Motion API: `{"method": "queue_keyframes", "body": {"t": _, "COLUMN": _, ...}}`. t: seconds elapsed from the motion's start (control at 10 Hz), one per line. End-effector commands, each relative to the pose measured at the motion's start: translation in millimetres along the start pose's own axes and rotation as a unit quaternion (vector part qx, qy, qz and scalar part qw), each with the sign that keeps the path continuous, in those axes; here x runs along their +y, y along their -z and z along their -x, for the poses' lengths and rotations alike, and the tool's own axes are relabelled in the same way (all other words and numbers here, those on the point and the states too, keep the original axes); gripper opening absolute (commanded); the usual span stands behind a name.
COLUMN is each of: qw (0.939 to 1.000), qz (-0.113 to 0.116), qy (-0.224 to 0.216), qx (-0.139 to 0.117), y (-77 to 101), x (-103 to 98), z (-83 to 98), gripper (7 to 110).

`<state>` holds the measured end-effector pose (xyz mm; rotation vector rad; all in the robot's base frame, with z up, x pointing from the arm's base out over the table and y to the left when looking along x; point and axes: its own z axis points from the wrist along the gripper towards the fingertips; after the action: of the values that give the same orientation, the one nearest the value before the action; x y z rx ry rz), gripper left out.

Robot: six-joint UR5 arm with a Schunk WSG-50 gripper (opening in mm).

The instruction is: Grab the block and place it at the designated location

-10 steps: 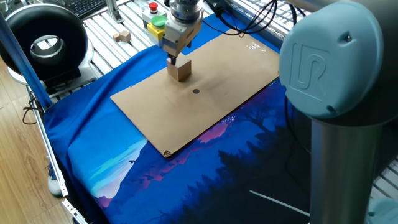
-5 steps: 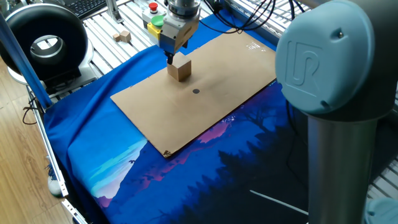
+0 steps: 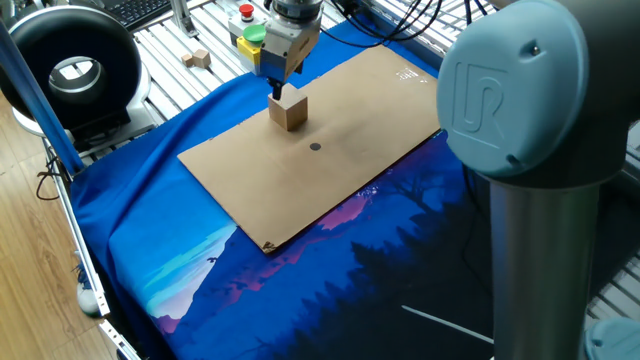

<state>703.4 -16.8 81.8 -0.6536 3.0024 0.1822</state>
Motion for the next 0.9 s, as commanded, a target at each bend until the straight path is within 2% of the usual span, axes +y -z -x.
{"method": "queue_keyframes", "body": {"t": 0.0, "qw": 0.9988, "qz": 0.037, "qy": -0.03, "qx": -0.01, "y": 13.4, "x": 18, "z": 4.9, "gripper": 7}}
{"method": "queue_keyframes", "body": {"t": 0.1, "qw": 0.9944, "qz": 0.041, "qy": -0.074, "qx": -0.063, "y": 19.4, "x": 22, "z": 33.6, "gripper": 7}}
{"method": "queue_keyframes", "body": {"t": 0.2, "qw": 0.9953, "qz": 0.016, "qy": -0.076, "qx": -0.058, "y": 21.2, "x": 10, "z": 29.2, "gripper": 7}}
{"method": "queue_keyframes", "body": {"t": 0.3, "qw": 0.9981, "qz": -0.013, "qy": -0.052, "qx": -0.031, "y": 21.4, "x": -3, "z": 14.9, "gripper": 7}}
{"method": "queue_keyframes", "body": {"t": 0.4, "qw": 0.9992, "qz": -0.008, "qy": -0.039, "qx": 0.003, "y": 22.0, "x": 0, "z": -2.0, "gripper": 7}}
{"method": "queue_keyframes", "body": {"t": 0.5, "qw": 0.9987, "qz": -0.013, "qy": -0.034, "qx": 0.035, "y": 23.0, "x": -2, "z": -18.5, "gripper": 7}}
{"method": "queue_keyframes", "body": {"t": 0.6, "qw": 0.9972, "qz": -0.002, "qy": -0.016, "qx": 0.073, "y": 26.2, "x": 2, "z": -37.6, "gripper": 7}}
{"method": "queue_keyframes", "body": {"t": 0.7, "qw": 0.9966, "qz": 0.01, "qy": -0.033, "qx": 0.075, "y": 26.5, "x": 7, "z": -39.4, "gripper": 7}}
{"method": "queue_keyframes", "body": {"t": 0.8, "qw": 0.9944, "qz": -0.019, "qy": -0.099, "qx": 0.032, "y": 30.0, "x": -9, "z": -21.8, "gripper": 7}}
